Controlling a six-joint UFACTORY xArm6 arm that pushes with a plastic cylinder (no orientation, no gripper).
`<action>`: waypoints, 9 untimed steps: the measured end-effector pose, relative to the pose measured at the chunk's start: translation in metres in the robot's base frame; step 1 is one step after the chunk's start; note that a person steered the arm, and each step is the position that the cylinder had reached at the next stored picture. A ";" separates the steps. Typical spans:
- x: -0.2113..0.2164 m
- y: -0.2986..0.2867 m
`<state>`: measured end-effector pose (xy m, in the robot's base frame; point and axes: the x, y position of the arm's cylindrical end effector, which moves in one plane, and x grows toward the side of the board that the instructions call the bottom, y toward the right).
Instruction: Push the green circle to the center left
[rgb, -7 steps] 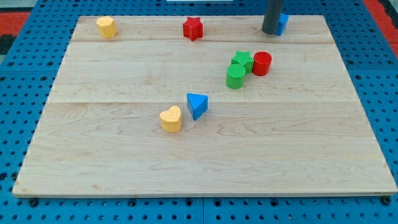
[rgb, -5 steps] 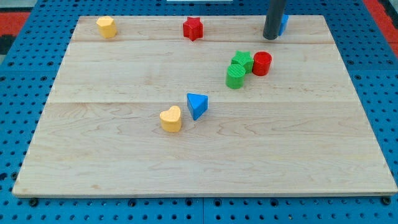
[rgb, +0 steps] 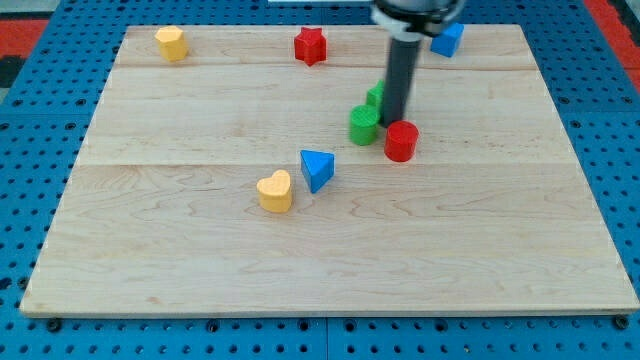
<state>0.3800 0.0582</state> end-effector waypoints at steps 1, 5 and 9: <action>0.000 -0.095; 0.040 -0.216; -0.009 -0.226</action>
